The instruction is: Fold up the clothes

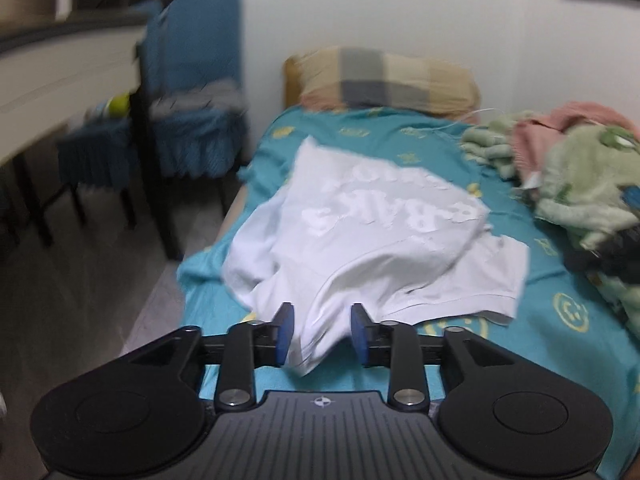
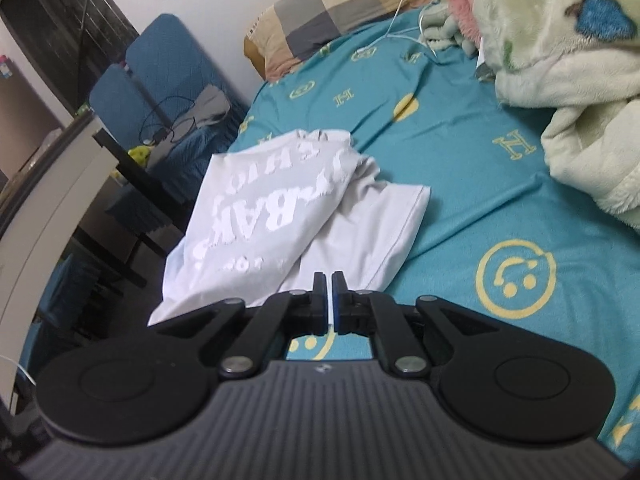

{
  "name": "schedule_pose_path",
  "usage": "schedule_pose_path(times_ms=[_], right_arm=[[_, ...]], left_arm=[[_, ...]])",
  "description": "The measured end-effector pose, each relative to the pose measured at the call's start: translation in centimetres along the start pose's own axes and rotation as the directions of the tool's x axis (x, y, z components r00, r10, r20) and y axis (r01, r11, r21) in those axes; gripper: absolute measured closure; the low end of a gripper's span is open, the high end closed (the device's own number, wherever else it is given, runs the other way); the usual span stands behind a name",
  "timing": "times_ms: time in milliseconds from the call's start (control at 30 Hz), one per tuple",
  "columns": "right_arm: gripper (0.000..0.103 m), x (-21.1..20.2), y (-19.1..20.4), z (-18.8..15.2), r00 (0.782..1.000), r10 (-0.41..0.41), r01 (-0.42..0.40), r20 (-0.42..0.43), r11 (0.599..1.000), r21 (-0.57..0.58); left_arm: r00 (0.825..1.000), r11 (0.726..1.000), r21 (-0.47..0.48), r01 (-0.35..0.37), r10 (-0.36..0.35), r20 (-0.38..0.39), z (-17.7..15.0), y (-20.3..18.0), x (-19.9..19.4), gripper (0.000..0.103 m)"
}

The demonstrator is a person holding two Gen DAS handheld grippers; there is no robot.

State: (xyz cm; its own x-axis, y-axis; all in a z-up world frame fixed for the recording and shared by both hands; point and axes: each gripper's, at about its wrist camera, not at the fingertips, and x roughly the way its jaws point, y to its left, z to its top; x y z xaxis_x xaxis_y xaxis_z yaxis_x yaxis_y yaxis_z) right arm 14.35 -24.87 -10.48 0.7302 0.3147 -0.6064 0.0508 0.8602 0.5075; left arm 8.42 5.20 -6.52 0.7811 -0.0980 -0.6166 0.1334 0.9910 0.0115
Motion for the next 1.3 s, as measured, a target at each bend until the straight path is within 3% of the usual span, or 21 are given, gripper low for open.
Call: schedule_pose_path(times_ms=[133, 233, 333, 433, 567, 667, 733, 867, 1033, 1067, 1100, 1133, 1200, 1300], right_arm=[[0.096, 0.2, 0.1, 0.3, 1.000, 0.019, -0.019, 0.000, 1.000, 0.010], [0.096, 0.4, 0.3, 0.5, 1.000, 0.026, -0.026, 0.000, 1.000, 0.004], [0.096, 0.7, 0.3, 0.7, 0.999, 0.037, -0.037, -0.003, 0.999, 0.013], [0.096, 1.0, 0.2, 0.8, 0.999, 0.044, -0.044, -0.012, 0.999, 0.016], [0.095, 1.6, 0.4, 0.8, 0.999, 0.034, -0.034, -0.021, 0.999, -0.015], [0.095, 2.0, 0.5, 0.8, 0.999, 0.033, -0.034, -0.030, 0.999, -0.035], [0.095, 2.3, 0.6, 0.7, 0.999, 0.033, -0.035, -0.039, 0.998, -0.043], [0.095, 3.2, 0.7, 0.3, 0.998, 0.007, -0.011, -0.065, 0.998, -0.066], [0.092, 4.3, 0.7, -0.3, 0.994, -0.045, 0.033, -0.098, 0.992, -0.121], [0.089, 4.6, 0.7, -0.5, 0.992, -0.062, 0.046, -0.107, 0.989, -0.139], [0.079, 5.0, 0.7, -0.9, 0.990, -0.078, 0.058, -0.117, 0.986, -0.159], [0.062, 5.4, 0.8, -1.2, 0.987, -0.093, 0.069, -0.128, 0.981, -0.181], [0.049, 6.3, 1.0, -2.0, 0.981, -0.124, 0.089, -0.147, 0.970, -0.227], [0.051, 7.6, 1.8, -3.2, 0.975, -0.165, 0.109, -0.152, 0.940, -0.322]], left_arm=[[0.999, 0.977, 0.210, 0.042, -0.046, 0.018, -0.6, -3.8, -0.1, 0.061], [0.998, 0.919, 0.390, 0.054, -0.058, -0.002, -2.0, -6.8, 1.4, 0.060], [1.000, 0.855, 0.518, 0.026, -0.014, -0.027, -3.4, -8.7, 3.8, 0.059], [0.996, 0.803, 0.595, -0.046, 0.080, -0.031, -4.3, -9.1, 6.4, 0.059], [0.989, 0.759, 0.647, -0.072, 0.140, -0.053, -4.9, -8.4, 8.5, 0.063], [0.990, 0.720, 0.690, -0.070, 0.138, -0.043, -5.1, -8.4, 8.6, 0.078], [0.989, 0.711, 0.701, -0.060, 0.135, -0.053, -5.2, -8.4, 8.7, 0.099], [0.993, 0.744, 0.664, -0.079, 0.118, -0.014, -4.3, -7.8, 7.8, 0.103], [0.999, 0.871, 0.489, -0.052, 0.039, 0.038, -1.3, -5.9, 4.5, 0.103], [0.999, 0.888, 0.458, -0.041, 0.024, 0.042, -0.8, -5.6, 3.8, 0.103], [0.999, 0.903, 0.430, -0.027, 0.014, 0.034, -0.5, -5.3, 3.6, 0.103], [1.000, 0.916, 0.401, -0.013, 0.003, 0.027, -0.2, -4.9, 3.4, 0.103], [1.000, 0.930, 0.368, 0.002, -0.008, 0.015, 0.0, -4.6, 3.1, 0.102], [1.000, 0.941, 0.336, 0.022, -0.026, 0.009, -0.4, -4.6, 2.6, 0.101]])
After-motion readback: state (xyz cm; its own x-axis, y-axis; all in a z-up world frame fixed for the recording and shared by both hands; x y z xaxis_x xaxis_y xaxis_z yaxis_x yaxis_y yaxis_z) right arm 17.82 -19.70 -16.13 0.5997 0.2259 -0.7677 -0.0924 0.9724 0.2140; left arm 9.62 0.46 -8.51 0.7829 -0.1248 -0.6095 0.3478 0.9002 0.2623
